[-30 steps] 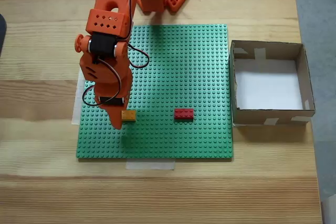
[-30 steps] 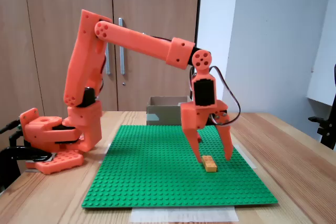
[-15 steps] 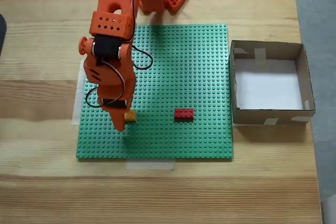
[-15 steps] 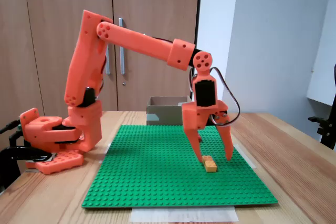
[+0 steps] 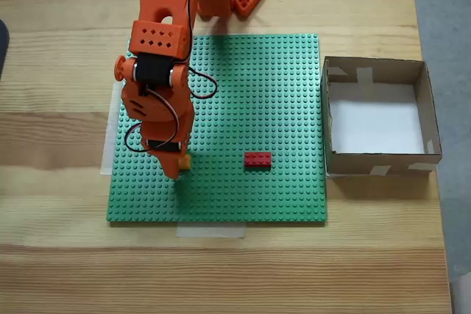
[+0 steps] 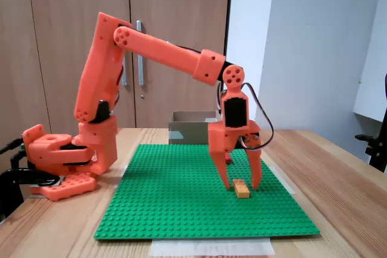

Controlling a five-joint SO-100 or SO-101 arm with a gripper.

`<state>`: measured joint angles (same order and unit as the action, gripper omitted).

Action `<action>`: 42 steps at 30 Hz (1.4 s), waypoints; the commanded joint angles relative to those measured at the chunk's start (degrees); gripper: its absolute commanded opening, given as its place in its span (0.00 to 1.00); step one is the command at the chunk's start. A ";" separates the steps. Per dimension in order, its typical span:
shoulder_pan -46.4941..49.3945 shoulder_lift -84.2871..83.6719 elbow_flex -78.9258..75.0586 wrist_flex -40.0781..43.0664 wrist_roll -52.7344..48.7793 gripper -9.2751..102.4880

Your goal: Pick the yellow lego block and put it in the box.

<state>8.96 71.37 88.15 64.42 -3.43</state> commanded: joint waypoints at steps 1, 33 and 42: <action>-0.79 0.26 -0.53 -0.70 -0.53 0.25; -4.04 33.84 11.69 4.04 -3.96 0.08; -16.44 54.40 12.04 14.77 0.35 0.08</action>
<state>-3.87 119.97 100.63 77.08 -4.22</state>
